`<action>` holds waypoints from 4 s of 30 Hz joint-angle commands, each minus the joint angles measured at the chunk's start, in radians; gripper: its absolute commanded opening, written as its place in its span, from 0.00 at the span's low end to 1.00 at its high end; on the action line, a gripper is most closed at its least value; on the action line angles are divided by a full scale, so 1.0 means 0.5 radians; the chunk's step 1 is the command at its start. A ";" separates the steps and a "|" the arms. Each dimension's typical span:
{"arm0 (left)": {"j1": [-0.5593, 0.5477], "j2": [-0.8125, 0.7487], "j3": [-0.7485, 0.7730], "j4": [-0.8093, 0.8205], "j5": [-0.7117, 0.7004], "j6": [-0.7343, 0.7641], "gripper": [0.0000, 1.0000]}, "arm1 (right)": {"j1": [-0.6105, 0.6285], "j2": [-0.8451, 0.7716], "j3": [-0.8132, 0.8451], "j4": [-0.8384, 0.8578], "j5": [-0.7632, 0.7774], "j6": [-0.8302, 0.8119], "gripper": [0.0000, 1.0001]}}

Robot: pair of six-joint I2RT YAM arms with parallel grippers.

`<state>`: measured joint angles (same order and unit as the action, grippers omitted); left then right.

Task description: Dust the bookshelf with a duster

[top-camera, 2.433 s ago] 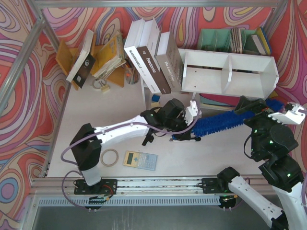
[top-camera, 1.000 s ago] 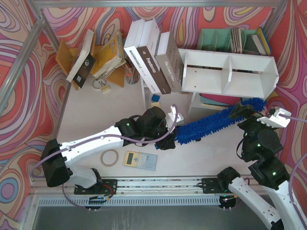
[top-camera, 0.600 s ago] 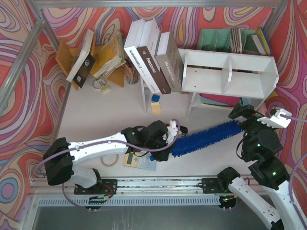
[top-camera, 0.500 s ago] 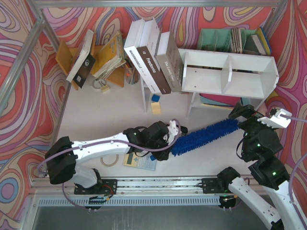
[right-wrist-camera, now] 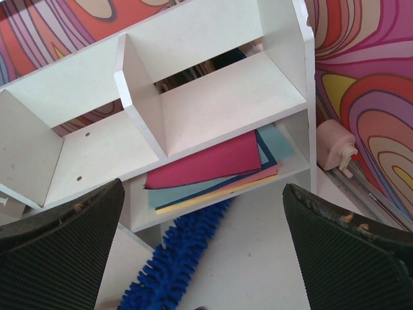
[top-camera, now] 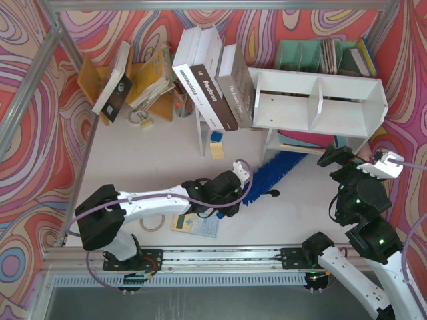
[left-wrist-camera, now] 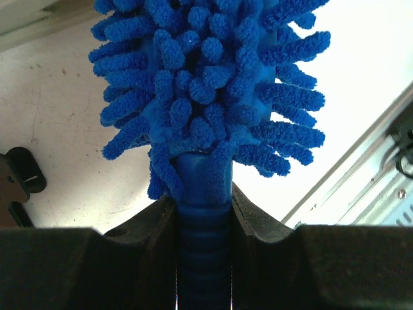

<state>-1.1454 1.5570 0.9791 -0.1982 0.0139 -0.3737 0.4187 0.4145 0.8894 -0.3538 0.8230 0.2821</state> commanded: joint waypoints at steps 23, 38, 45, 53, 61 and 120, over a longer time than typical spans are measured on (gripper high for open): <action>-0.086 -0.696 -0.429 -0.100 -0.637 -0.501 0.00 | 0.006 0.071 0.080 0.043 0.021 -0.021 0.99; -0.087 -0.561 -0.389 -0.455 -0.561 -0.587 0.00 | 0.006 0.066 0.119 0.021 0.003 -0.002 0.99; -0.087 -0.666 -0.437 -0.542 -0.674 -0.655 0.00 | 0.005 0.044 0.102 -0.006 0.005 0.016 0.99; -0.090 -0.986 -0.512 -0.516 -0.883 -0.727 0.00 | 0.005 0.036 0.087 -0.023 -0.002 0.045 0.99; -0.092 -1.087 -0.619 -0.452 -0.824 -0.727 0.00 | 0.006 0.045 0.095 -0.025 -0.014 0.057 0.99; -0.703 -0.697 -0.415 0.046 -1.511 -0.206 0.00 | 0.004 0.052 0.078 -0.031 -0.026 0.082 0.99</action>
<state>-1.5055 1.1988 0.7322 -0.3206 -0.6800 -0.5068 0.4187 0.4328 0.9253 -0.3798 0.8101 0.3367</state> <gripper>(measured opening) 0.346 0.987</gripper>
